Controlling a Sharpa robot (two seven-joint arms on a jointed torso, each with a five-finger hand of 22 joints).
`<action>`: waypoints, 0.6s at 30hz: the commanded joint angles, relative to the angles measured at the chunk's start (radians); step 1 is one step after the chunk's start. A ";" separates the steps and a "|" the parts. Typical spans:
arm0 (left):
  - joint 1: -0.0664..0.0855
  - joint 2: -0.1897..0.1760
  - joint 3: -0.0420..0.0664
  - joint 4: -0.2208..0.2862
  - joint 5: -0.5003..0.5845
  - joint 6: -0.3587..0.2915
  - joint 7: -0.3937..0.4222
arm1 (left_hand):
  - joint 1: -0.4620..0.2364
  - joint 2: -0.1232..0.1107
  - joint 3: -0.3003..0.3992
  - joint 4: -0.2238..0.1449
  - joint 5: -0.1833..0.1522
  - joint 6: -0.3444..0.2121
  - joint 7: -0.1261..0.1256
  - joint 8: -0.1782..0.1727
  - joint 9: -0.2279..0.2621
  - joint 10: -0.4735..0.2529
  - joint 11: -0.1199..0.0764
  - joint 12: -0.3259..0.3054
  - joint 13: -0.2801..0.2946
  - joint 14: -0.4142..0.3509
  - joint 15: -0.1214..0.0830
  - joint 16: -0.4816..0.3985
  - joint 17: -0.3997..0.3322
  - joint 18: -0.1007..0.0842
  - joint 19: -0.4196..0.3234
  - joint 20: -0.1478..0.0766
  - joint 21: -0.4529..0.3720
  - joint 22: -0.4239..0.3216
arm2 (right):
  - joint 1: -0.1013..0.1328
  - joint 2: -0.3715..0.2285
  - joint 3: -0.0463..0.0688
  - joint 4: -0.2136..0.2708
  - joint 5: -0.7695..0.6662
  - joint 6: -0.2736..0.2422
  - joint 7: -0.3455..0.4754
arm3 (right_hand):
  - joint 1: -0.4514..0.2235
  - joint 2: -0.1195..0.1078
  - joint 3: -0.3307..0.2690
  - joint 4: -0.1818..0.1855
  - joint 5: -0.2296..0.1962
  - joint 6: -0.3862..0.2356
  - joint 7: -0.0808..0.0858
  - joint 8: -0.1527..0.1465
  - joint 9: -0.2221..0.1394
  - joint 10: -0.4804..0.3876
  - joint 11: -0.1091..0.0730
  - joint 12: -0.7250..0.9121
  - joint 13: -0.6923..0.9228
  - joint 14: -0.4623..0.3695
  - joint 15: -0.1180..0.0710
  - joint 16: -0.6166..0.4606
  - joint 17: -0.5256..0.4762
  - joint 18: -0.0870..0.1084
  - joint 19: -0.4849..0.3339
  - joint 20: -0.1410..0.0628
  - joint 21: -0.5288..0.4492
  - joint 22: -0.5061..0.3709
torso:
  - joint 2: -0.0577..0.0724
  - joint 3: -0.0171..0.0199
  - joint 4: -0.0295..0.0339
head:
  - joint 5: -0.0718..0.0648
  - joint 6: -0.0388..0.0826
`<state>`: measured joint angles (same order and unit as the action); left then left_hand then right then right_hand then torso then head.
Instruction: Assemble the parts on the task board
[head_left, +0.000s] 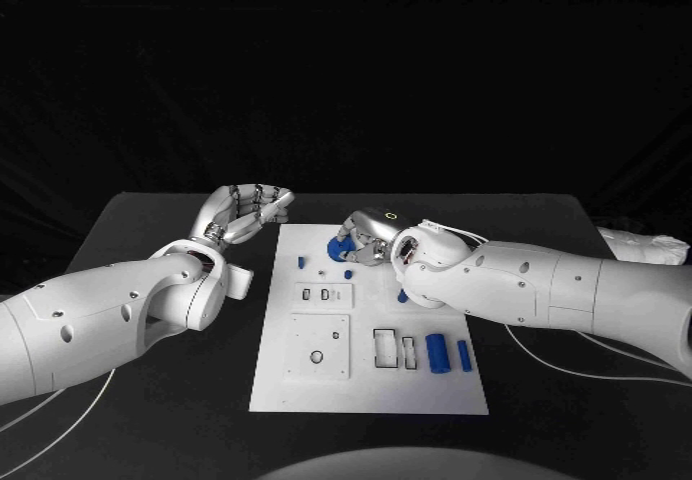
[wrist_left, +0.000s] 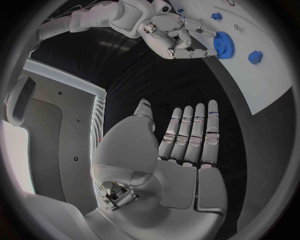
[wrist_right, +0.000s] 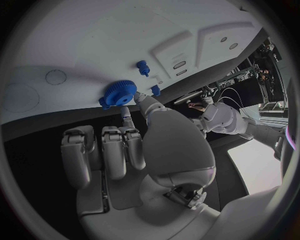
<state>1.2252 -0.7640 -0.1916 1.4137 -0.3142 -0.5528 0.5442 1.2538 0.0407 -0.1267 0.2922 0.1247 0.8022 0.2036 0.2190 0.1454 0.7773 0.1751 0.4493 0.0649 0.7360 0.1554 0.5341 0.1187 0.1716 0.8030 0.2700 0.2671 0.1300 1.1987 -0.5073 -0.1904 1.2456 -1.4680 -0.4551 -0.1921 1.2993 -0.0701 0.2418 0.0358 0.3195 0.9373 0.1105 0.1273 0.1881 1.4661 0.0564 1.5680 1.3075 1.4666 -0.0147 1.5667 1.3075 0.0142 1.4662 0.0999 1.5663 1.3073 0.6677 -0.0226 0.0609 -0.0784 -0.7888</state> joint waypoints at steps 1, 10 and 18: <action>0.001 0.001 0.001 0.002 -0.004 0.000 0.007 | 0.007 0.007 -0.006 -0.001 0.006 -0.001 0.013 0.005 0.001 0.007 0.000 -0.007 0.000 -0.007 0.001 -0.005 0.002 0.011 0.001 0.002 -0.003 -0.001 | -0.001 0.002 0.000 0.000 -0.023 0.043 -0.024 | 0.002 0.011 0.005 0.001 -0.007 0.008 0.000 -0.001 -0.001 0.105 -0.007 0.003 0.263 0.104 -0.006 0.004 0.263 -0.014 0.105 -0.007 0.004 0.263 | 0.001 0.0002 0.0002 | 0.000 0.000; 0.001 0.000 0.001 0.001 -0.004 0.000 0.007 | 0.007 0.007 -0.006 -0.001 0.006 -0.001 0.013 0.005 0.001 0.007 0.000 -0.007 0.000 -0.007 0.001 -0.005 0.002 0.011 0.001 0.002 -0.003 -0.001 | -0.002 0.008 0.000 -0.001 -0.034 0.077 -0.051 | -0.001 0.014 0.008 0.003 -0.009 0.025 0.004 0.000 -0.003 0.105 -0.004 0.003 0.263 0.104 -0.005 0.004 0.263 -0.014 0.105 -0.007 0.004 0.263 | 0.001 0.0004 0.0002 | -0.005 0.000; 0.001 0.002 0.001 0.001 -0.004 0.000 0.006 | 0.007 0.007 -0.006 -0.001 0.006 -0.001 0.013 0.005 0.001 0.007 0.000 -0.007 0.000 -0.007 0.001 -0.005 0.002 0.011 0.001 0.002 -0.003 -0.001 | -0.002 0.011 0.000 -0.001 -0.041 0.082 -0.071 | -0.004 0.012 0.008 0.003 -0.009 0.018 0.009 -0.012 -0.009 0.105 -0.001 0.003 0.263 0.104 -0.002 0.004 0.263 -0.014 0.105 -0.005 0.004 0.263 | 0.001 0.0003 0.0004 | -0.005 0.002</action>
<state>1.2252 -0.7643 -0.1916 1.4133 -0.3142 -0.5529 0.5436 1.2579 0.0447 -0.1267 0.2922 0.1247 0.8022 0.2036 0.2190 0.1452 0.7773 0.1751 0.4447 0.0649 0.7360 0.1555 0.5340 0.1186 0.1715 0.8030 0.2700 0.2671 0.1302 1.2019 -0.4968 -0.1863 1.2474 -1.4913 -0.4176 -0.2286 1.2938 -0.0646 0.2450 0.0389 0.3156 0.9559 0.1128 0.1186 0.1803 1.4661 0.0565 1.5680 1.3075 1.4666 -0.0146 1.5667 1.3074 0.0142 1.4662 0.1001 1.5663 1.3080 0.6685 -0.0224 0.0615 -0.0835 -0.7881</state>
